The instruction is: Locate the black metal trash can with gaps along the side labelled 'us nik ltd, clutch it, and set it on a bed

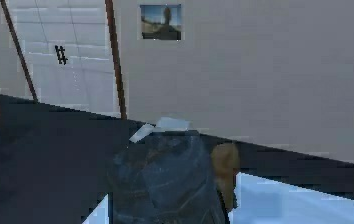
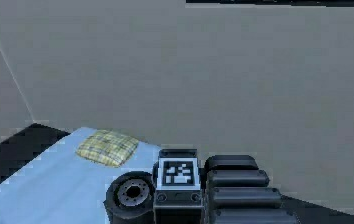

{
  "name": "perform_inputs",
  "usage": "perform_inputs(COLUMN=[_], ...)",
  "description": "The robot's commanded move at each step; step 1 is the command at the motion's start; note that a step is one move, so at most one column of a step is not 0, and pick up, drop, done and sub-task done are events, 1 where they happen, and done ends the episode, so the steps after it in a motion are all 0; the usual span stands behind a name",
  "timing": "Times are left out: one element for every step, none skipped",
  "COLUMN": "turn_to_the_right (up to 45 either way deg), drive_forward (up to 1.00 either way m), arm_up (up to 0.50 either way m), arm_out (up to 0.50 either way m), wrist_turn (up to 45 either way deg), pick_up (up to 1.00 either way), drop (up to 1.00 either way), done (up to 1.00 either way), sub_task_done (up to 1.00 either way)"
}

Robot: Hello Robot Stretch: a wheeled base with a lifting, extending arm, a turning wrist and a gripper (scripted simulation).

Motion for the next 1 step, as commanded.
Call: perform_inputs(turn_to_the_right=[-33.0], drive_forward=[0.0], arm_up=[0.0], arm_out=[0.0], wrist_turn=[0.0], pick_up=[0.0], drop=[0.0], done=[0.0], sub_task_done=[0.0])
